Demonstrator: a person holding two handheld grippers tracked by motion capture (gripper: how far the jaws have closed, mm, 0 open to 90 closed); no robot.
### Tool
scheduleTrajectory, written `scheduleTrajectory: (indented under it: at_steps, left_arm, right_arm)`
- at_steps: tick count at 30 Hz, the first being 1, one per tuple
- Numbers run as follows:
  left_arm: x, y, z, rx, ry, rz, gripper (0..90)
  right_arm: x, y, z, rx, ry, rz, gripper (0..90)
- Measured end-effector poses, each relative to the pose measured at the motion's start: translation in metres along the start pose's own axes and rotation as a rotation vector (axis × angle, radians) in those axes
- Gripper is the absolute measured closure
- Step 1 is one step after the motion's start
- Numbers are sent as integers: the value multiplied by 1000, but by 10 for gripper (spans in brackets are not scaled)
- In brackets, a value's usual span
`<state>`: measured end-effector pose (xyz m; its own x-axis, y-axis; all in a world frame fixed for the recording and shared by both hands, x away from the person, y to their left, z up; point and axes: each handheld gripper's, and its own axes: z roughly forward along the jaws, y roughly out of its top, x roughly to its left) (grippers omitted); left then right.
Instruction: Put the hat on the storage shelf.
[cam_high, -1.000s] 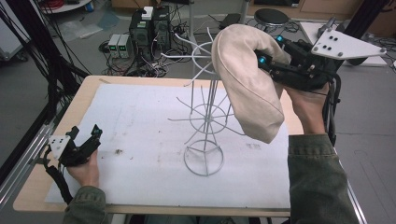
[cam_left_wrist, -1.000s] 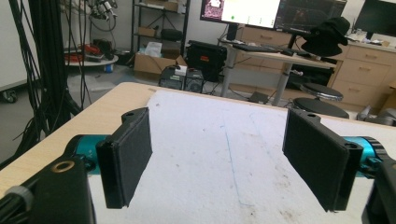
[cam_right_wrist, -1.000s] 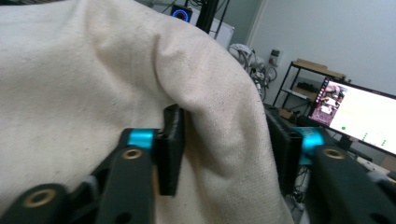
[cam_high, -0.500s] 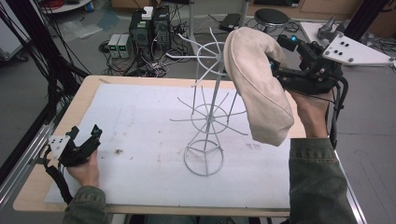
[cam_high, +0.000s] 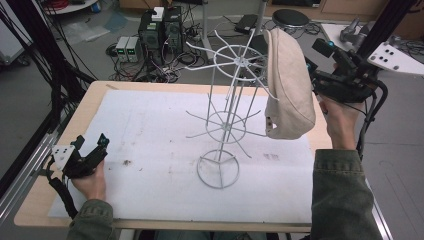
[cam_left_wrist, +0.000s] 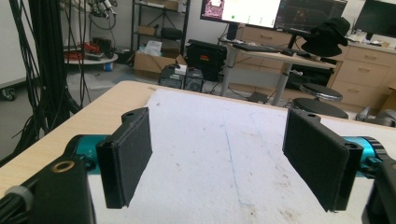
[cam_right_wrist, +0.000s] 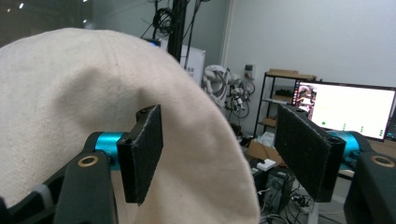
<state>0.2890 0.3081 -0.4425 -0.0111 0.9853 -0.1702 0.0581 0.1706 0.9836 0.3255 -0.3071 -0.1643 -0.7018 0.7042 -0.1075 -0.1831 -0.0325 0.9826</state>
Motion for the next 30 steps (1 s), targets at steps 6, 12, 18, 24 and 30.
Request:
scheduleTrajectory:
  at_steps: [6, 12, 18, 24, 30]
  left_arm:
    - [0, 0, 0, 1, 0, -1, 241]
    - [0, 0, 0, 0, 1, -3, 241]
    - [0, 0, -1, 3, 0, -3, 241]
    - [1, 0, -1, 2, 0, -4, 241]
    - [1, 0, -1, 1, -3, -7, 241]
  right_arm:
    - [-8, -4, -9, -30, -48, 40, 319]
    - [-7, -9, -12, -35, -136, 52, 294]
    - [-5, -17, -11, -29, -216, 79, 272]
    - [-2, -29, -10, 10, -259, 102, 241]
    - [4, -46, -10, 51, -336, 109, 198]
